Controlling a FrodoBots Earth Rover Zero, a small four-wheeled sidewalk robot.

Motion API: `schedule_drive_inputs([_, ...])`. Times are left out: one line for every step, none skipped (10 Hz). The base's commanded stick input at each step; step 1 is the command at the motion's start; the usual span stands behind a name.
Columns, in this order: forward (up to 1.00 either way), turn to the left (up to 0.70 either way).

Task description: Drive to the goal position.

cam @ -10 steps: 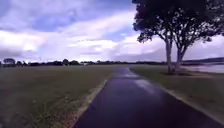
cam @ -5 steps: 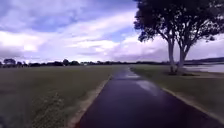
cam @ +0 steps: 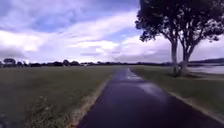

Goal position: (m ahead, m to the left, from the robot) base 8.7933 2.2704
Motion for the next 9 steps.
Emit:
schedule_drive_inputs([0.62,-0.16])
schedule_drive_inputs([0.62,-0.16])
schedule_drive_inputs([0.62,-0.11])
schedule_drive_inputs([0.62,-0.05])
schedule_drive_inputs([0.62,0.0])
schedule_drive_inputs([0.62,0.0])
schedule_drive_inputs([0.62,0.0])
schedule_drive_inputs([0.62,-0.13])
schedule_drive_inputs([0.62,-0.11])
